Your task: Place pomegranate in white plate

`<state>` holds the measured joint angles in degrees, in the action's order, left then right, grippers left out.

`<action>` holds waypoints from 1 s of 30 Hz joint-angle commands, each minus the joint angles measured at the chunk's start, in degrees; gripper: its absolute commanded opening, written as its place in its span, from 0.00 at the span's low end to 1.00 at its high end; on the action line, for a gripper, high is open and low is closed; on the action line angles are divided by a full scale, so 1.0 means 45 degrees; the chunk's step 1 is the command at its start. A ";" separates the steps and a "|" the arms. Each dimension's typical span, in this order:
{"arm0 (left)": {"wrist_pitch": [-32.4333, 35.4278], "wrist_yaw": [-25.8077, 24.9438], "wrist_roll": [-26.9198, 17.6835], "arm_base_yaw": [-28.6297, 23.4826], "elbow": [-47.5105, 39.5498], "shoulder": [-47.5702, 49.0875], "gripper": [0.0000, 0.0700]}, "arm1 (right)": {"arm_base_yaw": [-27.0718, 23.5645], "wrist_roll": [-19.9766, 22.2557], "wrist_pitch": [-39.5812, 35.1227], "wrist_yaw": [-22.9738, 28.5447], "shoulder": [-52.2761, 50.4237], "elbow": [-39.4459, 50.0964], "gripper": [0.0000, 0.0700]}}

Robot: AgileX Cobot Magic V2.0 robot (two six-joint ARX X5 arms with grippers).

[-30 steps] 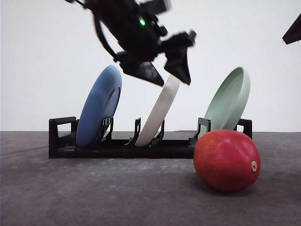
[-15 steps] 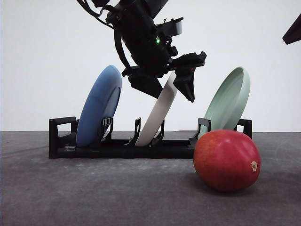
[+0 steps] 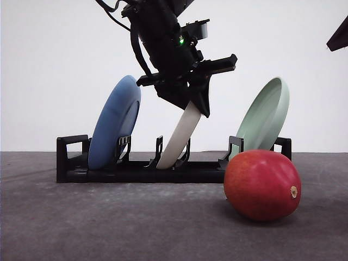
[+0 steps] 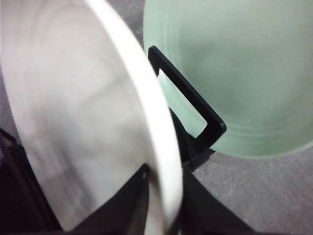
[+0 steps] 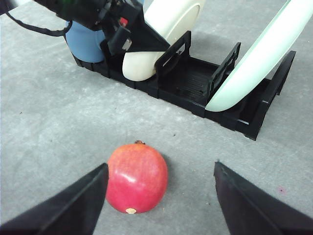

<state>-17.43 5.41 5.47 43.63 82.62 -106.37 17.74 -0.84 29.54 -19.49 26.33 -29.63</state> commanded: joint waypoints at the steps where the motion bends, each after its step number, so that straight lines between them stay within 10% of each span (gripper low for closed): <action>1: -0.0067 -0.0108 0.0203 0.0106 0.0298 -0.0178 0.03 | 0.0068 0.0000 -0.0121 -0.0005 0.0029 -0.0155 0.62; 30: -0.2288 -0.1219 0.1711 0.0240 0.0298 0.3264 0.02 | 0.0068 0.0000 -0.0126 0.0001 0.0029 -0.0155 0.62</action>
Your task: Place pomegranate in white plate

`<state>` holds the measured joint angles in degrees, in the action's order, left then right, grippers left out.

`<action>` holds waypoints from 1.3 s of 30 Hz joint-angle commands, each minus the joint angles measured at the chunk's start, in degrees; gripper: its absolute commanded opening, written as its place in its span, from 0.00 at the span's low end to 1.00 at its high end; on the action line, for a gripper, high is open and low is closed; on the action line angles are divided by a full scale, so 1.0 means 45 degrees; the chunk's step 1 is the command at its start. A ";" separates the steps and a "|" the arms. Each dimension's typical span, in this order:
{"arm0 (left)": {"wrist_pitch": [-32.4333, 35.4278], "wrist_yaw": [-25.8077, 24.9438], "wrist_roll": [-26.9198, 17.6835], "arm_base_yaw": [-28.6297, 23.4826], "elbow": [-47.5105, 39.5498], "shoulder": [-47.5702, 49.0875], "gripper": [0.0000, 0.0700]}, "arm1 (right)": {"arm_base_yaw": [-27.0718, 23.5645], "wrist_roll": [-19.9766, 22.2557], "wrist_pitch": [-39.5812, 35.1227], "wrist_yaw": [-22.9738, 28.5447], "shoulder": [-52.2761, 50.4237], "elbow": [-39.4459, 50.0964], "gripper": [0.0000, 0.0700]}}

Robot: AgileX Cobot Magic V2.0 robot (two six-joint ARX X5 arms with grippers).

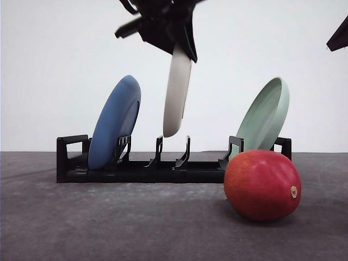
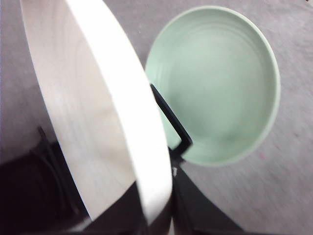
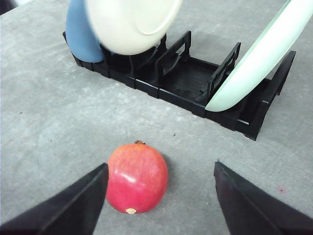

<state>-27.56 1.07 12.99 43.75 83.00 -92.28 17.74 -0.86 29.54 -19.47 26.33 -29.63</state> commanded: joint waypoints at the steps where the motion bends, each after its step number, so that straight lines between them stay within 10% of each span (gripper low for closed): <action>1: -0.0350 -0.0345 0.0040 0.0295 0.0210 0.0316 0.02 | 0.0068 0.0005 -0.0126 0.0000 0.0029 -0.0155 0.62; 19: 0.0822 0.1498 -0.0610 0.3268 -0.5397 0.5961 0.02 | 0.0064 -0.0004 -0.0082 0.0001 0.0029 -0.0155 0.62; 39: -0.1733 0.4522 -0.8874 0.4433 -0.7650 0.5161 0.02 | 0.0064 0.0001 -0.0088 0.0006 0.0029 -0.0155 0.62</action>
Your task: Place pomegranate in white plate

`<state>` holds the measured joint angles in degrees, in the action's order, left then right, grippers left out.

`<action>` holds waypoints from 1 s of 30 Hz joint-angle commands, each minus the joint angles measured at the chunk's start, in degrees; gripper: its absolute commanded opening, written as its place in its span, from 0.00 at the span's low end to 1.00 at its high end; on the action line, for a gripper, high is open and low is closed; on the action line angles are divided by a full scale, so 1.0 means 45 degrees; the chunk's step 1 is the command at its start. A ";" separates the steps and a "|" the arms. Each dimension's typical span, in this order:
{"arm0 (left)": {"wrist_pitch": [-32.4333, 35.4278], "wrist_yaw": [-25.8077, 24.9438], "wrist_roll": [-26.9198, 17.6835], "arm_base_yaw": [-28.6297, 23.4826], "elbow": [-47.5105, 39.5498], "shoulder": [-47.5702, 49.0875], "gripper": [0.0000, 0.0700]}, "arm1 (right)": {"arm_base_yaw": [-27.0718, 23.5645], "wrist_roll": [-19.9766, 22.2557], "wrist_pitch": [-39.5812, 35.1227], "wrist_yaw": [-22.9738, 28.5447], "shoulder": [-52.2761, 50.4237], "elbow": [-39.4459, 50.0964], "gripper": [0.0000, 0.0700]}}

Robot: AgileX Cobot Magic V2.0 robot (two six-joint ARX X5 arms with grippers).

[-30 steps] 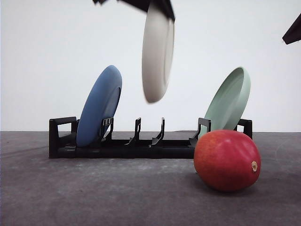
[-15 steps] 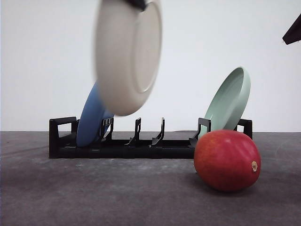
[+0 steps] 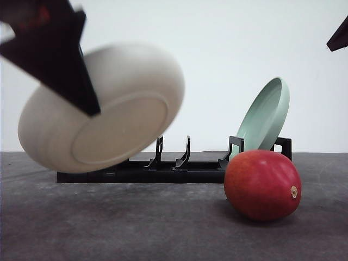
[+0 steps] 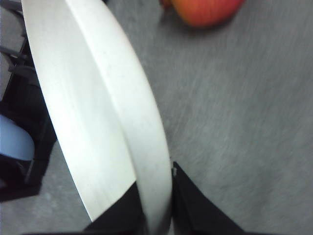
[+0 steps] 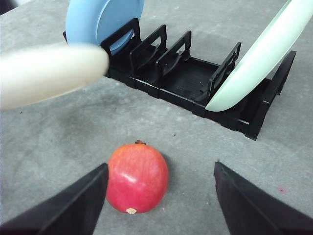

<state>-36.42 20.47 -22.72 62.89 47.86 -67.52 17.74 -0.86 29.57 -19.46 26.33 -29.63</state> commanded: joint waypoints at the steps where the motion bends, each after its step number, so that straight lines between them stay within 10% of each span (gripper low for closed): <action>1: 0.0326 0.0453 -0.1083 0.0223 0.0160 -0.0659 0.02 | 0.0067 0.0003 -0.0097 0.0005 0.0029 -0.0155 0.62; 18: 0.1001 0.2501 -0.2032 0.1392 0.0175 -0.3625 0.08 | 0.0063 0.0009 -0.0191 0.0000 0.0029 -0.0155 0.62; 30: 0.0107 0.2356 -0.0044 0.1606 0.0470 -0.3620 0.62 | 0.0063 0.0009 -0.0196 0.0005 0.0029 -0.0155 0.62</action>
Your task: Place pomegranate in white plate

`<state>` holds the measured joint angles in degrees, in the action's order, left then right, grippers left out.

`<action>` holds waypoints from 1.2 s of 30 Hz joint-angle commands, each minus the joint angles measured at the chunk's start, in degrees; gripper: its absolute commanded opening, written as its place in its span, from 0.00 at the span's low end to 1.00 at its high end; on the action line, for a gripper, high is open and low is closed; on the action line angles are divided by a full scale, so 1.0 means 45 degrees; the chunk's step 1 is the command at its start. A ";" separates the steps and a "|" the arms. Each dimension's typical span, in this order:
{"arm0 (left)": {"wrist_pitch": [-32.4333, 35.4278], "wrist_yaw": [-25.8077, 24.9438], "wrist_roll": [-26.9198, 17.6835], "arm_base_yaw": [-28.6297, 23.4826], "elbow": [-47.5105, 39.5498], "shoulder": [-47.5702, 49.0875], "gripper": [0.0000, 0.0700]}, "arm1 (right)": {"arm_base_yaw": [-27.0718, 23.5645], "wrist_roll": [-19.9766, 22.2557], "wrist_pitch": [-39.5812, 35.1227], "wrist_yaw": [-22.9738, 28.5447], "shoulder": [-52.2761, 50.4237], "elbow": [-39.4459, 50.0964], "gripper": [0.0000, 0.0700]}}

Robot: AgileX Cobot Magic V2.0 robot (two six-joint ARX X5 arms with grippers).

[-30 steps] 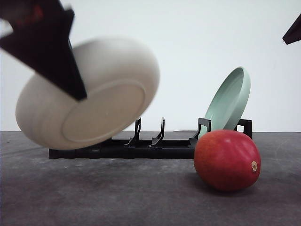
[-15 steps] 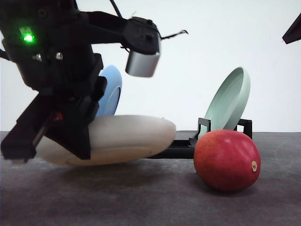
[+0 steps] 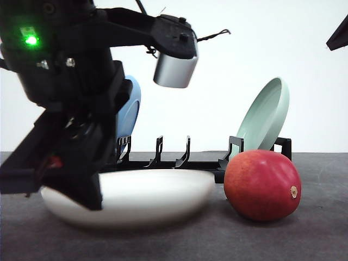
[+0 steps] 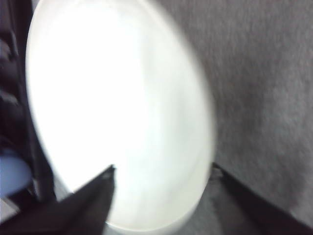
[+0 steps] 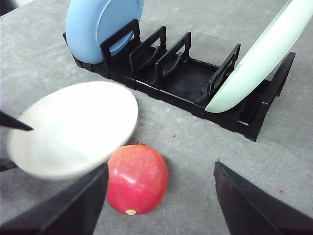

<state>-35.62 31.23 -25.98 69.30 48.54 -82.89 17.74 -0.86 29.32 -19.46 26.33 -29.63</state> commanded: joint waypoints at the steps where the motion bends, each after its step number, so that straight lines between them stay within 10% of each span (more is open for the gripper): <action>1: -0.0367 -0.0156 0.0923 0.0145 0.0428 -0.0200 0.62 | 0.0063 0.0008 -0.0144 0.0005 0.0029 -0.0155 0.62; 15: -0.1784 -0.7505 0.6086 -0.3280 0.1246 0.2833 0.62 | 0.0063 -0.0012 -0.0325 -0.0010 0.0029 -0.0155 0.62; 36: 0.0644 -0.7710 0.6908 -1.1024 -0.0658 0.8608 0.62 | 0.0558 -0.3060 0.0027 -0.0618 0.1621 -0.0439 0.66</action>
<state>-33.01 -3.22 5.67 19.85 45.21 -44.09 19.74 -11.53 29.68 -22.60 32.46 -30.50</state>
